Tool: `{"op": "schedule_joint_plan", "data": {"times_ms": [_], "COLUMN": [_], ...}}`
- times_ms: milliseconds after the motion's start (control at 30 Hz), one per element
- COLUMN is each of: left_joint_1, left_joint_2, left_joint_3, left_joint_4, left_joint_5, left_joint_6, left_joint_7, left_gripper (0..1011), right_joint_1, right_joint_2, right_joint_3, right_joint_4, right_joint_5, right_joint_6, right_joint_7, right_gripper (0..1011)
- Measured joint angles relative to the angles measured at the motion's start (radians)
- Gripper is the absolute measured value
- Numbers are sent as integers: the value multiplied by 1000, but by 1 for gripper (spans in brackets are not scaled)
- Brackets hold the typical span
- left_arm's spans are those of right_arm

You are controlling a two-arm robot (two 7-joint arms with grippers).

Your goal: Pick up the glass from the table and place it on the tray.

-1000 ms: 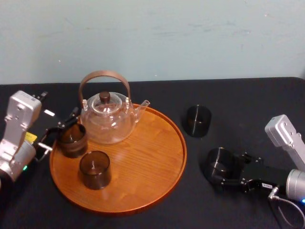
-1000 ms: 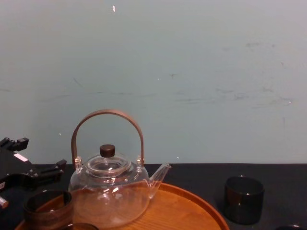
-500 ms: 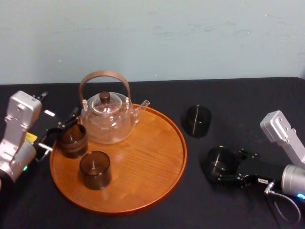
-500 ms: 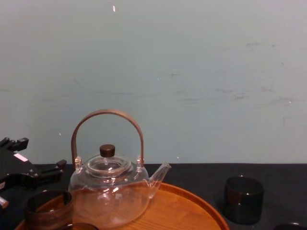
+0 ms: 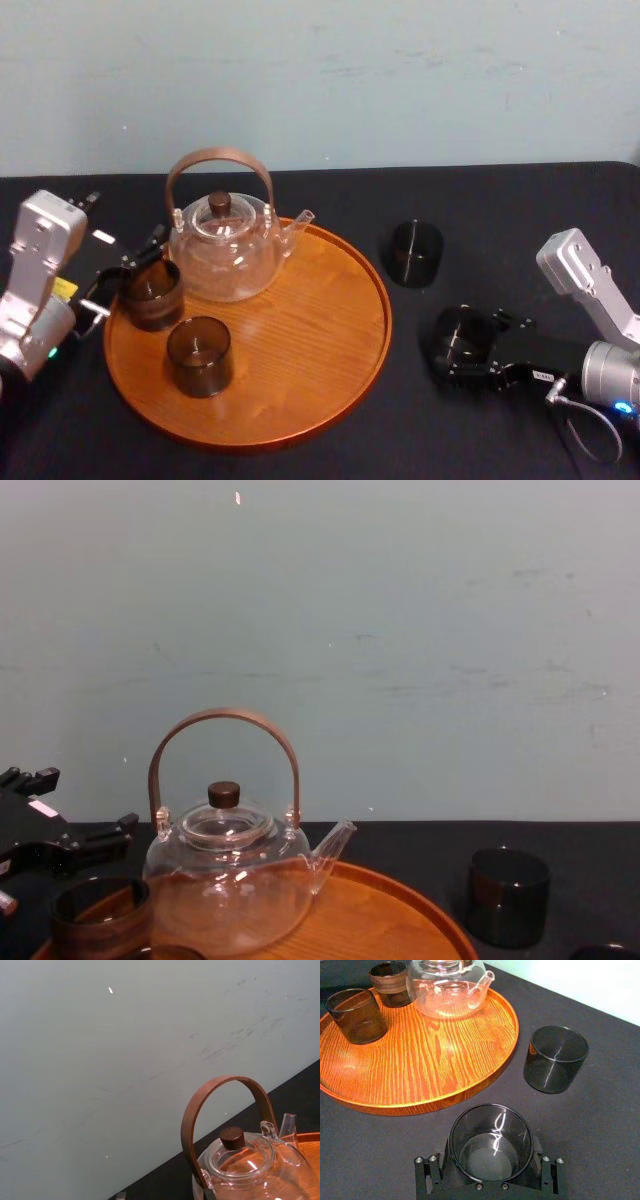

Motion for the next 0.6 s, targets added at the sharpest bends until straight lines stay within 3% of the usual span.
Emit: {"op": "schedule_joint_plan", "data": {"times_ms": [533, 600], "left_joint_1": [0, 0], "left_joint_2": [0, 0], "left_joint_3": [0, 0], "left_joint_4": [0, 0], "left_joint_5": [0, 0], "left_joint_6": [0, 0], "left_joint_7": [0, 0], "left_gripper": [1001, 1001], "right_joint_1": [2, 2], "right_joint_2": [-1, 0], "right_joint_3": [-4, -4], "right_joint_4": [-1, -1], "right_joint_5": [-5, -5], "right_joint_6": [0, 0], "right_joint_7": [-4, -4], "right_gripper": [1002, 961]}}
